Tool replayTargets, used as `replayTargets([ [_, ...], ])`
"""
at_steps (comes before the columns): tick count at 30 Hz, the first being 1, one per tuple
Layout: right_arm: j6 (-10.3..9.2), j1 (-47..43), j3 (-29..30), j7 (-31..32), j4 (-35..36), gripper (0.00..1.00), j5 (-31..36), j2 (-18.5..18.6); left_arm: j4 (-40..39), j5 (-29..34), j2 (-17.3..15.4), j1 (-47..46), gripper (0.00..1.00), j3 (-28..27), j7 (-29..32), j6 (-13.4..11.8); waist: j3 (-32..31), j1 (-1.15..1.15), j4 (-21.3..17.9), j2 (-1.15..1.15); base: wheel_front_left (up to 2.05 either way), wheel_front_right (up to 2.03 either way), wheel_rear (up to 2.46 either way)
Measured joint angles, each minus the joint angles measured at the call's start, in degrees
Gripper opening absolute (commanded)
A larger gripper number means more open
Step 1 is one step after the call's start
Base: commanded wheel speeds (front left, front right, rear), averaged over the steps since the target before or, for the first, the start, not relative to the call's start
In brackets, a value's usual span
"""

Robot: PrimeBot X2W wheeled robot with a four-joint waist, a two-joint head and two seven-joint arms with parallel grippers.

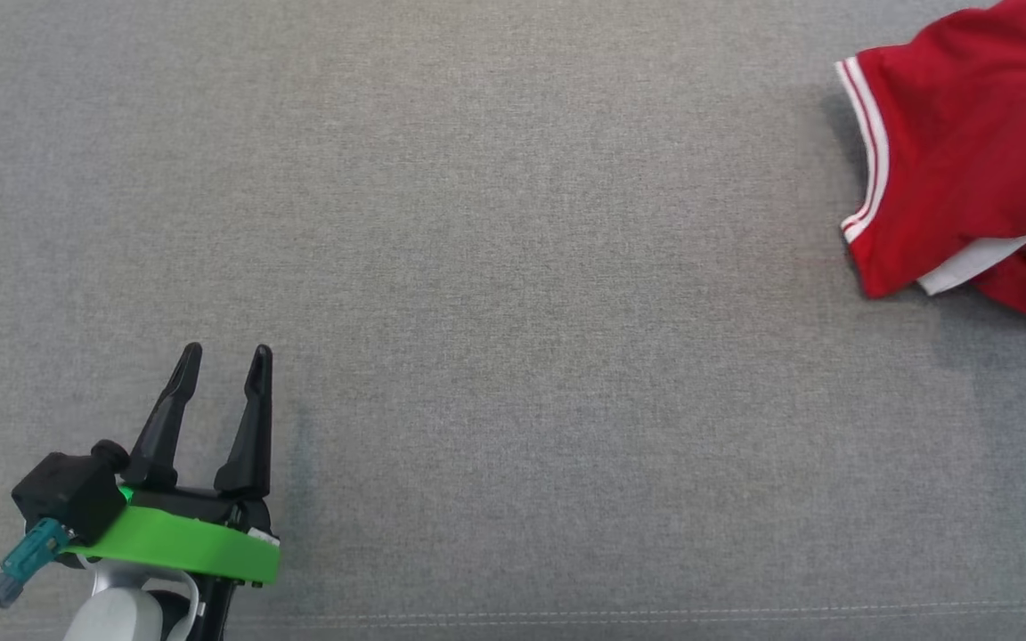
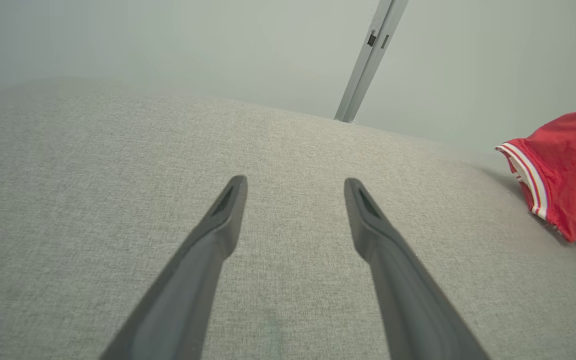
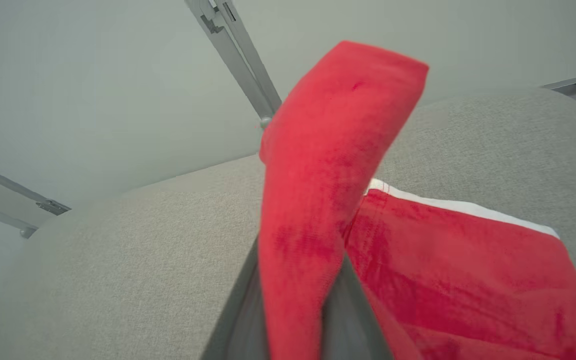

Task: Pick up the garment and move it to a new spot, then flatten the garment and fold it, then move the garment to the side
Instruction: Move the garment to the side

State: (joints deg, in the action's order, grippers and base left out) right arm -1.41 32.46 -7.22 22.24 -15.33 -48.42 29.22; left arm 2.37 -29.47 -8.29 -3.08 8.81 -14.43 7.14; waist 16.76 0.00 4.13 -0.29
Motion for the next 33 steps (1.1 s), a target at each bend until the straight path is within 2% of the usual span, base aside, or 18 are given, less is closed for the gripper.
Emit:
replayTargets([
  [3, -2.13, -0.12, 2.05, -0.76, -1.08, 0.0, 0.1, 0.97, -0.21, 0.16, -0.22, 0.02, 1.0, 0.85, 0.0, 0.0, 0.38, 0.0, -0.93, 0.0, 0.0, 0.0, 0.0],
  [4, -2.9, -0.23, 2.71, -1.4, -1.81, 0.06, 0.51, 1.57, -0.33, 0.32, -0.27, 0.02, 1.0, 1.12, 0.0, 0.0, 0.55, 0.0, -1.13, 0.0, 0.0, 0.0, 0.0],
  [5, -4.08, -1.16, 3.78, -3.18, -3.24, 0.85, 2.7, 3.35, -0.54, 0.62, -0.57, -0.02, 1.0, 2.02, 0.0, 0.0, 0.95, 0.0, -1.35, 0.0, 0.0, 0.0, 0.0],
  [6, -4.36, -1.98, 4.04, -4.35, -4.11, 1.0, 4.27, 4.2, -0.55, 0.67, -0.65, -0.03, 1.0, 2.42, 0.0, 0.0, 1.11, 0.0, -1.39, 0.0, 0.0, 0.0, 0.0],
  [8, -4.85, -7.33, 3.28, -6.57, -7.78, 1.0, 7.98, 5.06, -0.32, 0.99, -0.68, -0.19, 1.0, 2.69, 0.0, 0.0, 1.23, 0.0, -0.97, 0.0, 0.0, 0.0, 0.0],
  [11, -5.15, -10.83, 1.65, -9.38, -8.79, 1.0, 11.9, 4.81, 0.55, 1.0, -0.63, -0.16, 1.0, 2.33, 0.0, 0.0, 0.83, 0.0, -0.57, 0.0, 0.0, 0.0, 0.0],
  [20, -5.64, -13.06, -0.07, -21.07, -4.75, 1.0, 20.67, 4.28, 2.27, 0.98, 0.78, 0.17, 1.0, -0.26, 0.0, 0.0, -2.21, 0.0, -0.03, 0.0, 0.0, 0.0, 0.0],
  [23, -5.66, -14.33, -1.25, -24.2, -2.22, 1.0, 21.87, 2.43, 2.65, 0.98, 2.0, 0.76, 1.0, -1.99, 0.0, 0.0, -3.73, 0.0, 0.0, 0.0, 0.0, 0.0, 0.0],
  [29, -5.68, -17.48, -4.27, -29.87, 2.0, 1.0, 24.43, -2.25, 5.52, 0.96, 2.34, 2.8, 1.0, -5.12, 0.0, -0.54, -7.31, 0.0, -0.16, 0.0, 0.0, 0.0, 0.0],
  [30, -5.68, -19.59, -4.34, -31.44, 2.61, 1.0, 24.12, -4.14, 6.46, 0.99, 2.24, 3.43, 1.0, -5.59, 0.0, -1.45, -8.53, 0.0, -0.19, 0.0, 0.0, 0.0, 0.0],
  [33, -5.68, -24.31, -4.99, -34.0, 2.6, 1.0, 24.37, -6.71, 8.35, 1.69, 1.91, 3.86, 1.0, -5.37, 0.0, -1.72, -10.31, 0.0, -0.08, 0.0, 0.0, 0.0, 0.0],
])
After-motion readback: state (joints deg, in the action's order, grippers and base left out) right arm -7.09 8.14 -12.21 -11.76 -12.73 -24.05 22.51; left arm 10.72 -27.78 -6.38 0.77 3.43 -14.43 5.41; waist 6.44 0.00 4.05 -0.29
